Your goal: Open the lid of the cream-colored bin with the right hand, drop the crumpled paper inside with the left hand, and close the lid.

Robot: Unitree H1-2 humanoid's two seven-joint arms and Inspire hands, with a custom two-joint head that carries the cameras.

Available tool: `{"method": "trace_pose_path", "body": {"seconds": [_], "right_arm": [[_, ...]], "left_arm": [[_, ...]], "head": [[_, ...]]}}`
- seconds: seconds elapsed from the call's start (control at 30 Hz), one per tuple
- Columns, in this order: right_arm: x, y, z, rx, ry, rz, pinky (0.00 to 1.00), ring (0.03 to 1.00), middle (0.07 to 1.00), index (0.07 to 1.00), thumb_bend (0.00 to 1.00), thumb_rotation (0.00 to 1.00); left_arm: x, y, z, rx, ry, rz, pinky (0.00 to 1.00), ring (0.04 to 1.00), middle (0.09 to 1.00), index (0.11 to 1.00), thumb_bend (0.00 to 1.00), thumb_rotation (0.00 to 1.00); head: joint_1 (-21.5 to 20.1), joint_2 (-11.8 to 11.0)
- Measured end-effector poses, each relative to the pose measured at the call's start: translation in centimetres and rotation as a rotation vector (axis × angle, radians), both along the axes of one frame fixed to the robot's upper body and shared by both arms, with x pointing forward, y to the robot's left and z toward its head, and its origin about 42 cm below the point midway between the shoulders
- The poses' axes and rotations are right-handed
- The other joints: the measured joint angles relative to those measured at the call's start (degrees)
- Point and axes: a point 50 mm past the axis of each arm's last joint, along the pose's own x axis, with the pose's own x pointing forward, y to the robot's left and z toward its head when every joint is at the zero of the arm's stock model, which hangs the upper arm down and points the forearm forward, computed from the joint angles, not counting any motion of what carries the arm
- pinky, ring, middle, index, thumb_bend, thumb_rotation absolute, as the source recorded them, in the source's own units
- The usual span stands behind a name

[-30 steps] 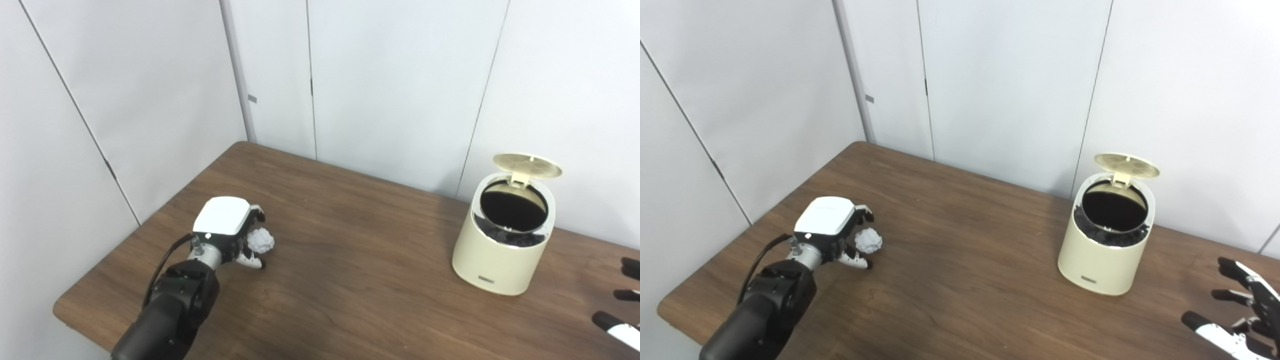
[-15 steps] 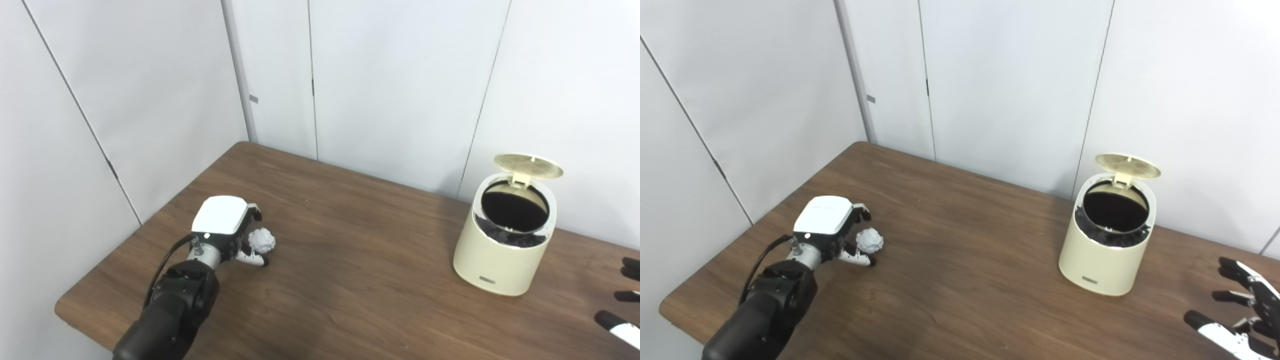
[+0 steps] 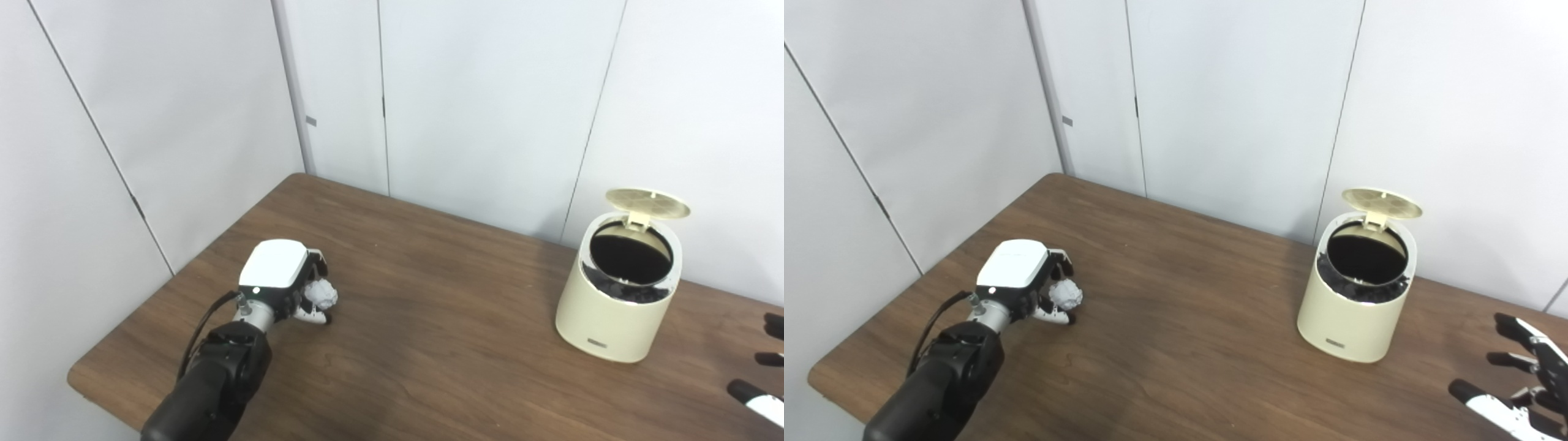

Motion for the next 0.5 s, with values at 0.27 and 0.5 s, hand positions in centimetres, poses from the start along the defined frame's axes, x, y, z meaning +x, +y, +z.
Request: {"method": "trace_pose_path", "body": {"seconds": [0.27,0.5], "right_arm": [[-0.16,-0.45,-0.08,0.004,0.004,-0.009,0.29,0.712,0.845,0.850,1.00,0.59],[-0.27,-0.63,0.07,0.009,0.000,-0.011,0.31,0.696,0.833,0.836,0.98,0.58]], "left_arm": [[0.17,-0.14,-0.66,0.009,0.015,-0.019,0.52,0.531,0.471,0.504,0.53,0.00],[0.48,0.06,-0.87,0.020,0.029,-0.011,0.50,0.513,0.463,0.510,0.52,0.00]], "head": [[-0.17,0.26],[-0.18,0.26]]}}
